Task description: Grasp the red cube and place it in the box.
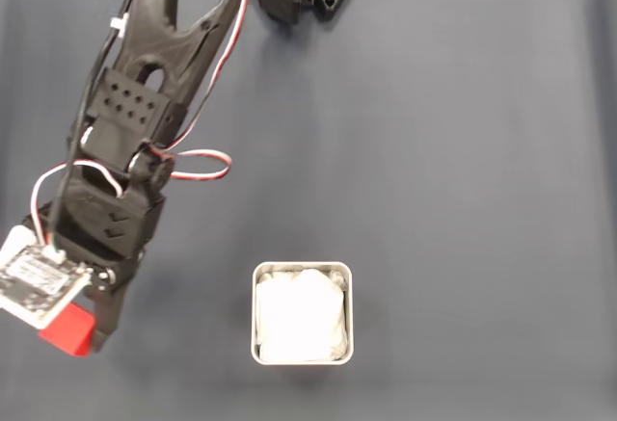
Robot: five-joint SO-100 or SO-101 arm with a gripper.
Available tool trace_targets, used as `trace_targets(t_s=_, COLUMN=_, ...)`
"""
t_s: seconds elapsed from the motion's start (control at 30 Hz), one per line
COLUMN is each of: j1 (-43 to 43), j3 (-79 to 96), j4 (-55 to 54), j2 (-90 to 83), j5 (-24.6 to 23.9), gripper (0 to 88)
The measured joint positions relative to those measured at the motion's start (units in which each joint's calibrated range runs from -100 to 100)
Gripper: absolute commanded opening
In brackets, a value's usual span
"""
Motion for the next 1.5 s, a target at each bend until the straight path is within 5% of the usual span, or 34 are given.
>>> trace_targets(t_s=1.5, j1=-18.8, j3=26.3, j4=0.2, j2=-26.8, j5=1.8, gripper=3.5)
